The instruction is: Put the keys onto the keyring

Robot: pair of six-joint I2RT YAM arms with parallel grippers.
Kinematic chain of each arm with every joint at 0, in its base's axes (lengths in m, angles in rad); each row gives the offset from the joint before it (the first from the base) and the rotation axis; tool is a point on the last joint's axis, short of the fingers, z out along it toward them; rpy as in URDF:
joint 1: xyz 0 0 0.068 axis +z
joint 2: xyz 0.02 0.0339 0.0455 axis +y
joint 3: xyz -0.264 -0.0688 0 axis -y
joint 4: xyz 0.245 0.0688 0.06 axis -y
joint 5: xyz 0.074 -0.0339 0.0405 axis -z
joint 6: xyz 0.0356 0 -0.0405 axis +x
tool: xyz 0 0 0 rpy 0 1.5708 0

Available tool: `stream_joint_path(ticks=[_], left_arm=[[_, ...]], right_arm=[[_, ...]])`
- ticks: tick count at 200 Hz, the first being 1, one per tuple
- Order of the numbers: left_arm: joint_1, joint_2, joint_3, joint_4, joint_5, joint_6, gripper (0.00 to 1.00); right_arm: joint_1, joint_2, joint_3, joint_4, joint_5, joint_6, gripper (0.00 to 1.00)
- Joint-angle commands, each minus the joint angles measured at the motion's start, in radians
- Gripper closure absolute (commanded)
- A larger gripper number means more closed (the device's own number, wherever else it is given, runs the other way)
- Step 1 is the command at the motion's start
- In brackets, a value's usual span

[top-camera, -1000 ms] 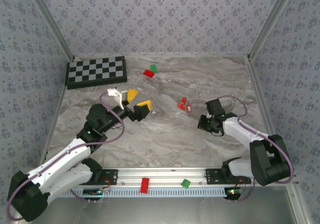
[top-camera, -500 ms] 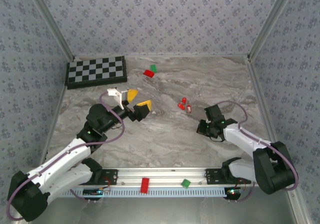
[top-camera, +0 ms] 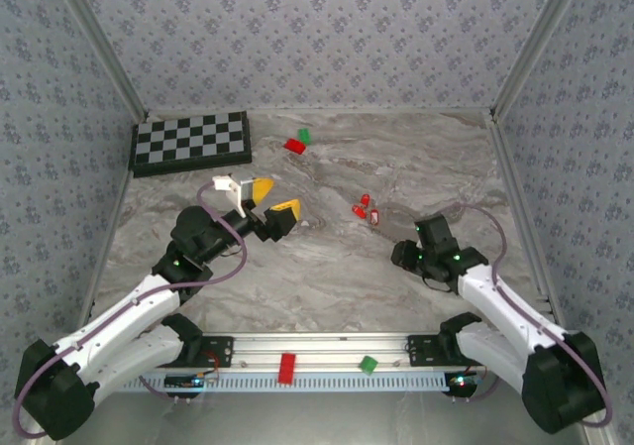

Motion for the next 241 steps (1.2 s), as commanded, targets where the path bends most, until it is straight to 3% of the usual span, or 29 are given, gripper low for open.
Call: stream_joint_path(ticks=[1, 47, 77, 84, 94, 105, 153, 198, 222, 241], left_arm=[[0.008, 0.011, -0.001, 0.04, 0.011, -0.007, 0.0], [0.008, 0.021, 0.004, 0.023, -0.014, -0.003, 0.0], [0.008, 0.036, 0.016, -0.014, -0.088, 0.008, 0.0], [0.009, 0.043, 0.022, -0.029, -0.109, 0.012, 0.0], [0.009, 0.051, 0.033, -0.057, -0.149, 0.015, 0.0], [0.008, 0.06, 0.048, -0.099, -0.215, 0.014, 0.0], [0.022, 0.083, 0.071, -0.265, -0.628, -0.062, 0.0], [0.064, 0.269, 0.232, -0.594, -0.981, -0.106, 0.0], [0.12, 0.36, 0.235, -0.62, -1.103, -0.124, 0.0], [0.206, 0.398, 0.194, -0.575, -1.069, -0.114, 0.0]], right_arm=[[0.004, -0.062, 0.036, -0.142, 0.051, 0.01, 0.55], [0.002, -0.106, 0.093, -0.208, 0.105, -0.022, 0.52], [0.0, -0.113, 0.128, -0.198, 0.152, -0.048, 0.47], [-0.001, -0.116, 0.133, -0.181, 0.168, -0.065, 0.34], [-0.005, -0.121, 0.137, -0.152, 0.198, -0.098, 0.25], [-0.012, -0.124, 0.14, -0.124, 0.238, -0.116, 0.0], [-0.047, -0.112, 0.11, 0.093, 0.549, -0.229, 0.0], [-0.084, -0.033, 0.032, 0.439, 0.724, -0.429, 0.0], [-0.122, 0.026, -0.039, 0.651, 0.734, -0.564, 0.0], [-0.181, 0.096, -0.07, 0.754, 0.7, -0.576, 0.0]])
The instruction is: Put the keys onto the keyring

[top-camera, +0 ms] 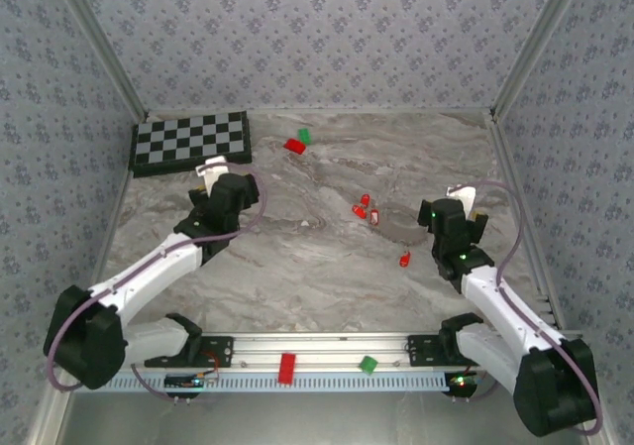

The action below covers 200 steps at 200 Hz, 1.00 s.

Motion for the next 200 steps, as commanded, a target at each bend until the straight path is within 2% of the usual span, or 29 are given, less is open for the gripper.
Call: stream_joint_path(ticks=[1, 16, 30, 49, 73, 86, 101, 117, 126, 137, 154, 169, 195, 200], left_arm=[[0.085, 0.035, -0.025, -0.047, -0.105, -0.019, 0.0], [0.15, 0.056, -0.048, -0.01, -0.049, 0.035, 0.0], [0.203, 0.093, -0.055, 0.02, -0.052, 0.08, 0.0], [0.283, 0.146, 0.012, -0.078, -0.031, 0.053, 0.0], [0.327, 0.187, 0.019, -0.006, -0.044, 0.185, 0.0], [0.355, 0.194, -0.035, 0.106, -0.001, 0.236, 0.0], [0.38, 0.207, -0.109, 0.24, 0.029, 0.269, 0.0], [0.388, 0.222, -0.218, 0.483, 0.061, 0.359, 0.0], [0.394, 0.203, -0.239, 0.519, 0.094, 0.37, 0.0], [0.402, 0.193, -0.313, 0.695, 0.158, 0.42, 0.0], [0.421, 0.185, -0.334, 0.744, 0.255, 0.452, 0.0], [0.436, 0.21, -0.382, 0.865, 0.349, 0.486, 0.0], [0.446, 0.346, -0.446, 1.118, 0.436, 0.515, 0.0], [0.446, 0.361, -0.435, 1.115, 0.45, 0.527, 0.0]], right_arm=[[-0.058, 0.062, -0.039, 0.244, 0.033, -0.104, 0.0], [-0.086, 0.133, -0.069, 0.353, 0.014, -0.151, 0.0], [-0.104, 0.205, -0.095, 0.458, 0.007, -0.213, 0.0], [-0.148, 0.279, -0.108, 0.539, -0.019, -0.164, 0.0], [-0.178, 0.327, -0.116, 0.625, -0.095, -0.155, 0.0], [-0.198, 0.357, -0.133, 0.717, -0.139, -0.147, 0.0], [-0.231, 0.385, -0.14, 0.76, -0.246, -0.112, 0.01], [-0.255, 0.463, -0.163, 0.89, -0.329, -0.156, 0.0], [-0.258, 0.513, -0.175, 0.985, -0.355, -0.181, 0.0], [-0.266, 0.527, -0.181, 0.981, -0.442, -0.196, 0.0], [-0.26, 0.615, -0.202, 1.136, -0.463, -0.222, 0.01], [-0.267, 0.569, -0.196, 1.049, -0.48, -0.213, 0.01], [-0.276, 0.582, -0.174, 1.031, -0.472, -0.203, 0.01], [-0.279, 0.577, -0.163, 1.0, -0.47, -0.2, 0.01]])
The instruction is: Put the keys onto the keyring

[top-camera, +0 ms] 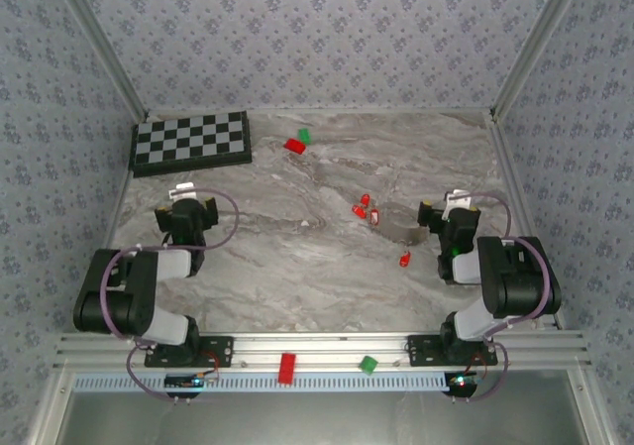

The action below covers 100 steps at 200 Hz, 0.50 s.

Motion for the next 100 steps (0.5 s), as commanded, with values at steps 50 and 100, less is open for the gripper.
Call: stream_joint_path(ticks=[50, 100], left_arm=[[0.101, 0.068, 0.074, 0.033, 0.304, 0.009, 0.0], [0.099, 0.069, 0.073, 0.036, 0.306, 0.011, 0.0]], right_arm=[[0.01, -0.002, 0.112, -0.122, 0.068, -0.002, 0.01], [0.02, -0.001, 0.114, -0.122, 0.095, -0.007, 0.01]])
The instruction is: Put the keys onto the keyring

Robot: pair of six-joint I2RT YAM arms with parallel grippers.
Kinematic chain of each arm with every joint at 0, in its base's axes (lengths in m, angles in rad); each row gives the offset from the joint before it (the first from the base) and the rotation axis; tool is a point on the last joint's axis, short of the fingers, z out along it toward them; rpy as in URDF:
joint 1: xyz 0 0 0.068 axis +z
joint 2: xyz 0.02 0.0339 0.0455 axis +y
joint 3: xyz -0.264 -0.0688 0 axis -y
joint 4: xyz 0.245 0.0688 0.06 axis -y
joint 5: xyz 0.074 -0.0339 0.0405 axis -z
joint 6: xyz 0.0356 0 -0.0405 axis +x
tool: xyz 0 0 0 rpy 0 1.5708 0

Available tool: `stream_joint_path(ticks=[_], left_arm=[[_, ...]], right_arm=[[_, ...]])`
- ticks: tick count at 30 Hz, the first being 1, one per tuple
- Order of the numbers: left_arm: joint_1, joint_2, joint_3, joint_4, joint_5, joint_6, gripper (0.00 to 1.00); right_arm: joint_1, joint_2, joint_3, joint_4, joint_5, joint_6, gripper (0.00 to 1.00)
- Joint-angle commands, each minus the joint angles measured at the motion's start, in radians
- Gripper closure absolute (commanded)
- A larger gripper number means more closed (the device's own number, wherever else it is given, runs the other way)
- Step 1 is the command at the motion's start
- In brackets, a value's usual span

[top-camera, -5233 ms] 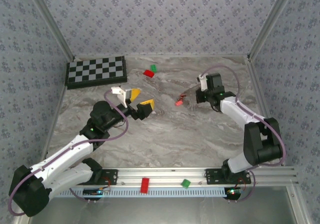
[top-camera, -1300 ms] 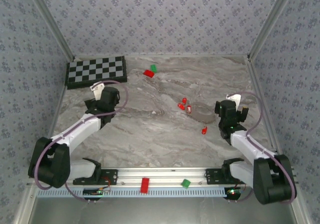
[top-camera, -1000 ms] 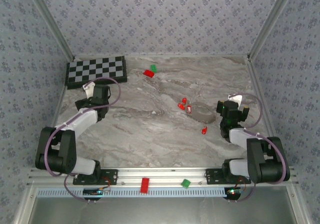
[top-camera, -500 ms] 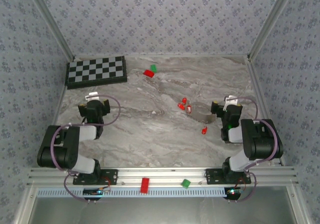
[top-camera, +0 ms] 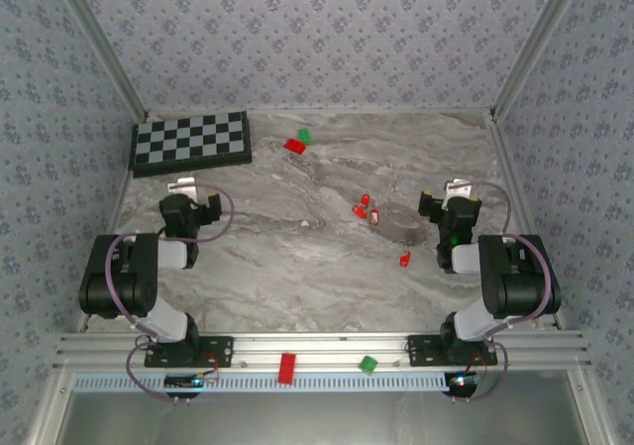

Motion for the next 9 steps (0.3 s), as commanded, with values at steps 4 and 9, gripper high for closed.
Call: stream_joint_path(ticks=[4, 9], left_arm=[[0.001, -0.01, 0.013, 0.007, 0.034, -0.005, 0.0], [0.002, -0.01, 0.019, -0.001, 0.06, 0.004, 0.0]], right_arm=[[0.003, 0.0, 0.015, -0.018, 0.035, -0.007, 0.01], [0.004, -0.001, 0.016, -0.018, 0.036, -0.007, 0.01]])
